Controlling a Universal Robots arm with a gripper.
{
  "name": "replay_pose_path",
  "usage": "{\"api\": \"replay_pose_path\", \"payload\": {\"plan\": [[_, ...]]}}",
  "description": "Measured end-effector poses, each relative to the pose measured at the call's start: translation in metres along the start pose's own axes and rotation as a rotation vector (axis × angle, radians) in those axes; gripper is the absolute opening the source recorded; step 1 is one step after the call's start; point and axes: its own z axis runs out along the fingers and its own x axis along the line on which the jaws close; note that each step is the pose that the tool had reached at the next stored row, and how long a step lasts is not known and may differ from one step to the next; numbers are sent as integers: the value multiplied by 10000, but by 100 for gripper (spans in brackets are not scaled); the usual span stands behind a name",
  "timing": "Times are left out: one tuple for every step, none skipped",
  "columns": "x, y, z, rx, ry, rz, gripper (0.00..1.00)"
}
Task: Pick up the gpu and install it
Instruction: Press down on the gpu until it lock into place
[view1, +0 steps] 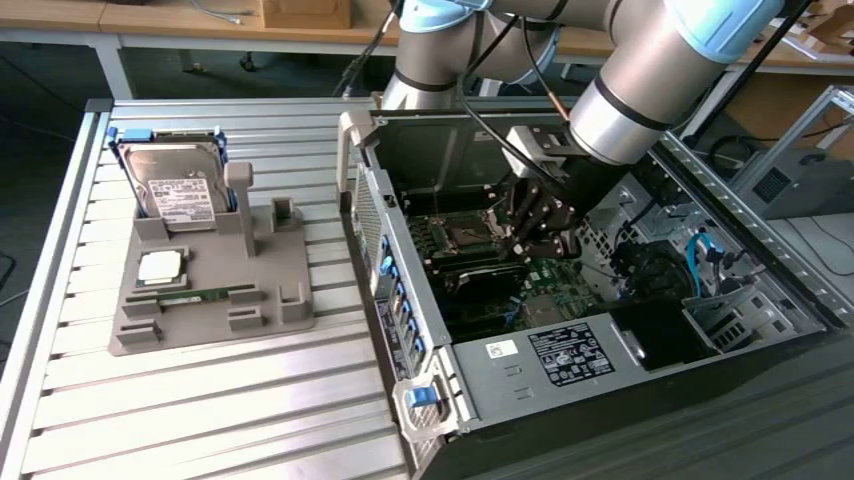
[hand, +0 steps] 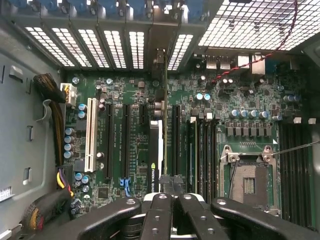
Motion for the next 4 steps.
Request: {"api": "replay_pose_path", "payload": {"plan": [[0, -1, 0, 0, 0, 0, 11], [0, -1, 0, 0, 1, 0, 11], [0, -1, 0, 0, 0, 0, 11], [0, -1, 0, 0, 0, 0, 11]]}}
